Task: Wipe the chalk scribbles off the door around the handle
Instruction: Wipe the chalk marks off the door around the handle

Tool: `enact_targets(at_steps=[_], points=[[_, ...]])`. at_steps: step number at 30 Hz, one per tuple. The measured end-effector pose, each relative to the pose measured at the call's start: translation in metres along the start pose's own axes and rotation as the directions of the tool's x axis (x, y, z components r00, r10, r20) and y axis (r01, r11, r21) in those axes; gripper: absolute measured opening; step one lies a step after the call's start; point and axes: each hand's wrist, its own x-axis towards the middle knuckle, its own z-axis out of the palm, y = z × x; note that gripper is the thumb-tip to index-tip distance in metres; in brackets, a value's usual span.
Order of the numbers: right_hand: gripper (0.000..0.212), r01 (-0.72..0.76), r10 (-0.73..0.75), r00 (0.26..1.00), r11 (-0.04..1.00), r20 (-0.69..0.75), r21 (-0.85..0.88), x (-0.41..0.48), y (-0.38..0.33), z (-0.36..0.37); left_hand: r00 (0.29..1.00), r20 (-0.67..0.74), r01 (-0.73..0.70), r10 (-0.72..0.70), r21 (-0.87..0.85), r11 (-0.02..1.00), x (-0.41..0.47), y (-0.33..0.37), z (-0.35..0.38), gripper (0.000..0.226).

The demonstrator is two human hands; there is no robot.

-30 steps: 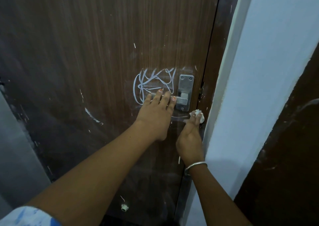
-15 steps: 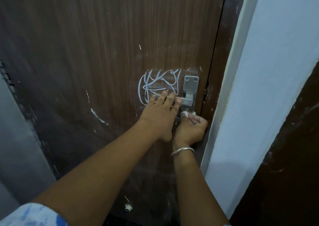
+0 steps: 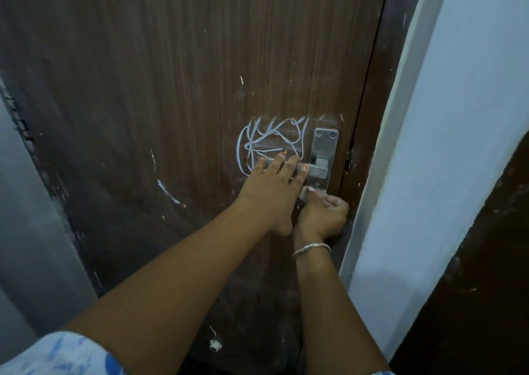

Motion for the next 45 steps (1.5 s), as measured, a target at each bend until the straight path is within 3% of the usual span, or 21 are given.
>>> enact_targets(at_steps=[5, 10, 14, 19, 24, 29, 34, 37, 42, 45], points=[[0.033, 0.124, -0.128, 0.991, 0.986, -0.027, -0.113, 0.017, 0.000, -0.012, 1.000, 0.000, 0.008, -0.008, -0.009, 1.000, 0.002, 0.002, 0.002, 0.107], [0.028, 0.254, -0.219, 0.961, 0.942, 0.169, -0.219, 0.010, 0.003, -0.009, 1.000, 0.001, 0.007, -0.007, -0.018, 1.000, 0.001, 0.001, 0.000, 0.106], [0.021, 0.362, -0.317, 0.926, 0.898, 0.204, -0.250, 0.019, 0.002, -0.025, 1.000, 0.007, 0.015, -0.015, -0.016, 1.000, 0.000, 0.003, 0.000, 0.107], [0.026, 0.701, -0.603, 0.713, 0.605, 0.359, -0.377, 0.028, 0.008, -0.047, 1.000, 0.003, 0.022, -0.022, -0.020, 1.000, 0.000, 0.005, 0.001, 0.108], [0.030, 0.820, -0.628, 0.572, 0.408, 0.527, -0.403, 0.042, 0.015, -0.051, 0.999, -0.035, -0.003, 0.002, -0.015, 1.000, -0.002, 0.001, 0.006, 0.107], [0.016, 0.899, -0.669, 0.412, 0.189, 0.619, -0.394, 0.061, 0.026, -0.056, 0.971, -0.234, -0.069, 0.058, -0.040, 0.997, -0.015, 0.008, 0.040, 0.093], [0.009, 0.933, -0.643, 0.290, 0.025, 0.709, -0.358, 0.064, 0.036, -0.066, 0.973, -0.226, -0.087, 0.056, -0.133, 0.987, -0.019, 0.010, 0.067, 0.082], [0.013, 0.937, -0.577, 0.288, 0.006, 0.765, -0.348, 0.061, 0.041, -0.073, 0.981, -0.193, -0.063, 0.018, -0.231, 0.971, -0.016, 0.006, 0.075, 0.079], [0.011, 0.916, -0.630, 0.380, 0.156, 0.677, -0.369, 0.061, 0.030, -0.061, 0.985, -0.170, -0.037, -0.018, -0.315, 0.948, -0.012, 0.003, 0.085, 0.079], [0.010, 0.941, -0.627, 0.312, 0.097, 0.714, -0.325, 0.060, 0.029, -0.057, 0.988, -0.153, -0.031, -0.020, -0.324, 0.946, -0.010, 0.001, 0.091, 0.079]])
